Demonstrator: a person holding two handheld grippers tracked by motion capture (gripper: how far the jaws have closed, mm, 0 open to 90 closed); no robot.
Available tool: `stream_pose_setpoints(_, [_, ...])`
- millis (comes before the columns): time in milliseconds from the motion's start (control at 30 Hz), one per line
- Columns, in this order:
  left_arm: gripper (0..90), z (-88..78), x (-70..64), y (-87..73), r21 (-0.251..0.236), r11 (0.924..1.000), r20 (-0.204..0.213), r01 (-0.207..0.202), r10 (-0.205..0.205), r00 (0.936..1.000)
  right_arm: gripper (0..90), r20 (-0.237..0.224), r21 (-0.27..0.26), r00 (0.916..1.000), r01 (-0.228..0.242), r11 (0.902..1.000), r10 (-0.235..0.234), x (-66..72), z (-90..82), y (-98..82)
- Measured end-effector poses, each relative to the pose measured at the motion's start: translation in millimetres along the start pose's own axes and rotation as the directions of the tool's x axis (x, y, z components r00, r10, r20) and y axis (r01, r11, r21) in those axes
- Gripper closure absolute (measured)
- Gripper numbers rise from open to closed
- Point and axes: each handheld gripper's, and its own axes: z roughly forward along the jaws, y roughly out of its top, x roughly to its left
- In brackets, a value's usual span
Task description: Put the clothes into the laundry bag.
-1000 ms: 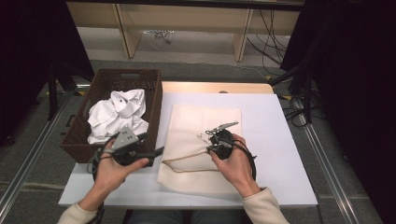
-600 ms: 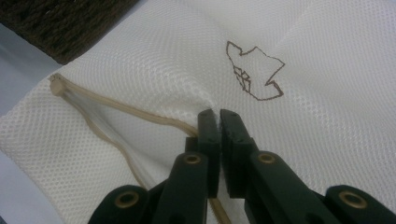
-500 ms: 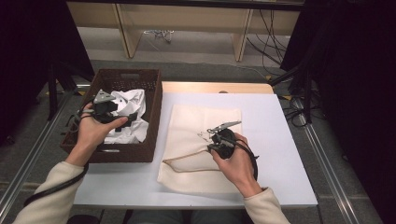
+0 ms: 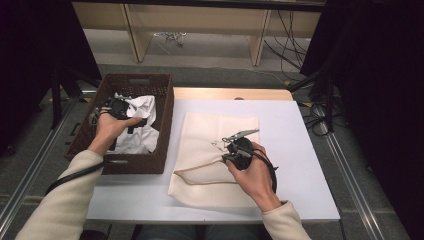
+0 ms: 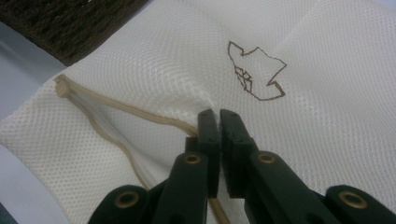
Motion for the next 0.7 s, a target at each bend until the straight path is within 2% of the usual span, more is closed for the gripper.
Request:
stream_pose_setpoints(33, [13.6, 6.7, 2.6, -0.9, 0.012, 0.9999, -0.018, 0.007, -0.007, 0.9998, 88.8, 0.000, -0.004, 1.0000, 0.008, 1.0000, -0.008, -0.6, 0.1, 0.2])
stream_pose_setpoints(67, [13.1, 9.8, 5.3, -0.8, 0.046, 0.9989, -0.045, 0.004, -0.001, 0.9990, 88.8, 0.001, -0.004, 0.9999, 0.014, 0.9999, -0.014, -1.0, 0.3, 0.1])
stream_pose_setpoints(100, [12.7, 13.2, 6.4, -1.4, 0.052, 0.9986, -0.062, 0.004, -0.001, 0.9981, 88.8, -0.008, 0.019, 0.9999, 0.010, 0.9998, -0.009, -0.1, -1.1, -0.7])
stream_pose_setpoints(133, [12.7, 16.7, 7.8, -2.1, 0.067, 0.9977, -0.081, -0.003, 0.008, 0.9966, 88.8, -0.005, 0.016, 0.9999, 0.011, 0.9998, -0.011, -0.2, -1.0, -0.9])
stream_pose_setpoints(200, [10.7, 24.6, 9.6, -3.9, 0.080, 0.9967, -0.090, 0.015, -0.008, 0.9959, 88.8, -0.006, 0.013, 1.0000, -0.004, 0.9999, 0.004, 0.6, -0.1, -0.8])
stream_pose_setpoints(300, [9.2, 33.6, 14.5, -6.1, 0.109, 0.9935, -0.116, 0.032, -0.020, 0.9931, 88.8, -0.006, 0.006, 1.0000, -0.001, 1.0000, 0.001, -0.1, 0.5, -0.5])
stream_pose_setpoints(333, [8.2, 40.2, 17.6, -8.5, 0.137, 0.9895, -0.110, 0.045, -0.030, 0.9935, 88.9, -0.007, 0.009, 1.0000, -0.002, 1.0000, 0.002, -0.4, 0.3, -0.7])
stream_pose_setpoints(367, [6.5, 40.2, 17.6, -8.5, 0.137, 0.9895, -0.110, 0.045, -0.030, 0.9935, 88.9, -0.007, 0.009, 1.0000, -0.002, 1.0000, 0.002, -0.4, 0.3, -0.7])
stream_pose_setpoints(467, [5.3, 52.0, 19.9, -12.2, 0.188, 0.9805, -0.106, 0.055, -0.036, 0.9937, 88.8, -0.008, 0.023, 0.9999, 0.014, 0.9996, -0.014, -0.7, 0.6, -1.1])
stream_pose_setpoints(500, [5.5, 52.0, 19.9, -12.2, 0.188, 0.9805, -0.106, 0.055, -0.036, 0.9937, 88.8, -0.008, 0.023, 0.9999, 0.014, 0.9996, -0.014, -0.7, 0.6, -1.1])
stream_pose_setpoints(533, [6.9, 55.9, 19.9, -12.9, 0.209, 0.9764, -0.098, 0.056, -0.036, 0.9945, 88.9, -0.004, 0.013, 1.0000, -0.004, 0.9999, 0.004, -0.3, 1.1, -0.9])
stream_pose_setpoints(600, [12.4, 57.2, 18.9, -12.0, 0.215, 0.9762, -0.083, 0.026, -0.008, 0.9965, 88.9, -0.004, 0.020, 0.9999, 0.015, 0.9997, -0.015, -1.4, 0.8, -1.8])
stream_pose_setpoints(667, [17.0, 57.5, 18.6, -11.2, 0.227, 0.9738, -0.079, 0.018, 0.000, 0.9969, 88.9, -0.003, 0.014, 0.9997, 0.022, 0.9997, -0.022, -1.8, 1.2, -1.5])
stream_pose_setpoints(700, [17.0, 58.2, 18.7, -10.3, 0.233, 0.9725, -0.076, 0.012, 0.006, 0.9971, 88.9, -0.006, 0.014, 0.9999, -0.012, 0.9998, 0.012, 0.7, 1.5, -0.9])
